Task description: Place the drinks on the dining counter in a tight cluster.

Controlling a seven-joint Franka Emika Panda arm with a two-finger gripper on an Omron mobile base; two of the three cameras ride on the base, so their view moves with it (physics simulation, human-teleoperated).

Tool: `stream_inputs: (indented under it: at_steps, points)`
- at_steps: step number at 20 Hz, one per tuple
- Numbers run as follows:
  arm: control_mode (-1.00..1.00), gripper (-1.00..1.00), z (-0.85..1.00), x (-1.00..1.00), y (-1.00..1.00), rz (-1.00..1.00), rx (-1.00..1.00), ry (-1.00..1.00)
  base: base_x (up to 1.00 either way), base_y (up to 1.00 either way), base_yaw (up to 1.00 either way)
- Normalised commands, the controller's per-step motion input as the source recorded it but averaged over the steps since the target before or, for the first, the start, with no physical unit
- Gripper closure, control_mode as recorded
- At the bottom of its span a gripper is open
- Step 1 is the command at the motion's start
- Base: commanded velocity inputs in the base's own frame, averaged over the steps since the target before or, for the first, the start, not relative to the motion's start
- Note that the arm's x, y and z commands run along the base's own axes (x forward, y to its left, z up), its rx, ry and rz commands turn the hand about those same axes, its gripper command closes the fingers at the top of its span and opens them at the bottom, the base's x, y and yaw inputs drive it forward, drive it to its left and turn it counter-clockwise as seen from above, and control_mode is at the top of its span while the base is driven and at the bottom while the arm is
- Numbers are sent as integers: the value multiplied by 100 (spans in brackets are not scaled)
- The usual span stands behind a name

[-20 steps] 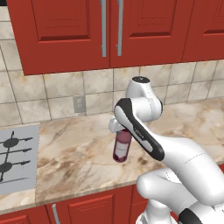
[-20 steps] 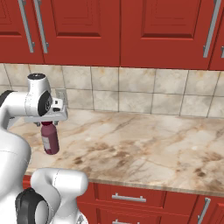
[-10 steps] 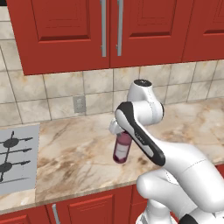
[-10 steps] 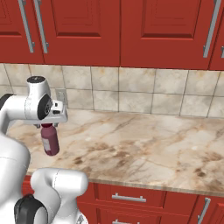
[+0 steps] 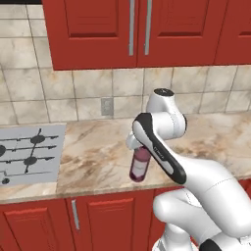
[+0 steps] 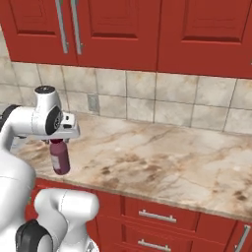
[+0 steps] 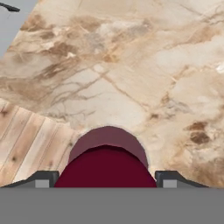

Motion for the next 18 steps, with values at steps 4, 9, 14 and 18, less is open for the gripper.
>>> stream_inputs:
  at_steps: [4, 9, 14, 18]
  points:
    - [100, 100, 0, 0, 0, 0, 0, 0, -10, 43, 78]
    - [100, 100, 0, 0, 0, 0, 0, 0, -10, 39, 82]
    - [100, 100, 0, 0, 0, 0, 0, 0, -5, 42, 78]
    - [100, 100, 0, 0, 0, 0, 0, 0, 0, 42, 71]
